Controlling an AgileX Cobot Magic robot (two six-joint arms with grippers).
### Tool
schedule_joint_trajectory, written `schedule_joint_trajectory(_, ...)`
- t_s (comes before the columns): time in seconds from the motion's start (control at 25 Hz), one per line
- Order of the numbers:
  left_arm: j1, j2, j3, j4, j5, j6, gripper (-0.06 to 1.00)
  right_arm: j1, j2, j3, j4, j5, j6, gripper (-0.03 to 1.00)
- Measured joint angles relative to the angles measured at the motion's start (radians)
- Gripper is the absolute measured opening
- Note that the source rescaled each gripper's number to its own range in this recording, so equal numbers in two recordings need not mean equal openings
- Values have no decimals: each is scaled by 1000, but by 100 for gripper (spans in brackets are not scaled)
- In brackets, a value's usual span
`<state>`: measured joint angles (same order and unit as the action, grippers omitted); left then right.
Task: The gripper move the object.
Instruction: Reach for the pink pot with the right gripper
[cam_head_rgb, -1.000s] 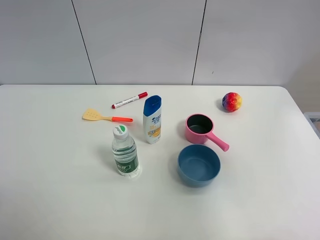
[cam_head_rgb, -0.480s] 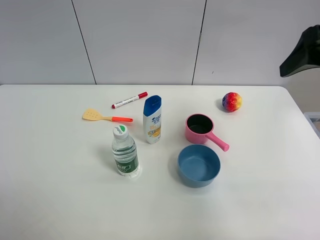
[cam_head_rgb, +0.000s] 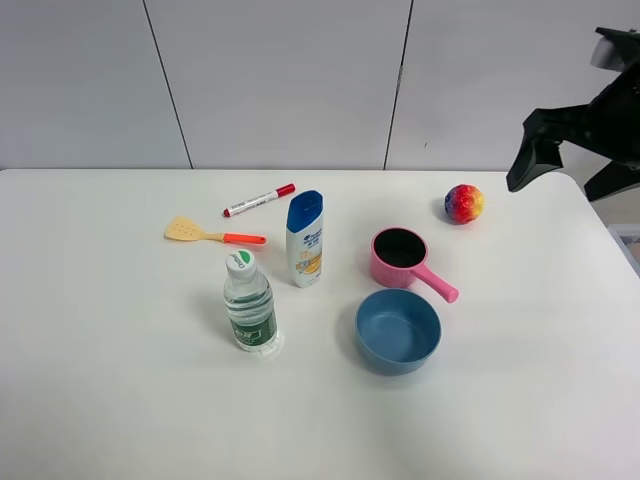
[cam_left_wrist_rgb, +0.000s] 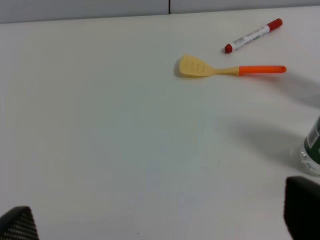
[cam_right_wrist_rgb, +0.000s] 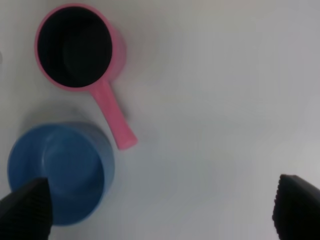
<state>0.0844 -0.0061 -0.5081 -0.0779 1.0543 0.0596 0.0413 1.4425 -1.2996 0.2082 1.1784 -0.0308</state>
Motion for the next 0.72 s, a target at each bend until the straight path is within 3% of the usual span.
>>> schedule_joint_trajectory(0.24,0,0,0,0,0,0,100,39,163,-149,-35,-10,-1,100)
schedule_joint_trajectory(0.48,0,0,0,0,0,0,100,140,372,-426,-70,32,31,100)
schedule_joint_trajectory(0.72,0,0,0,0,0,0,100,224,525,-522,-98,38,36,98)
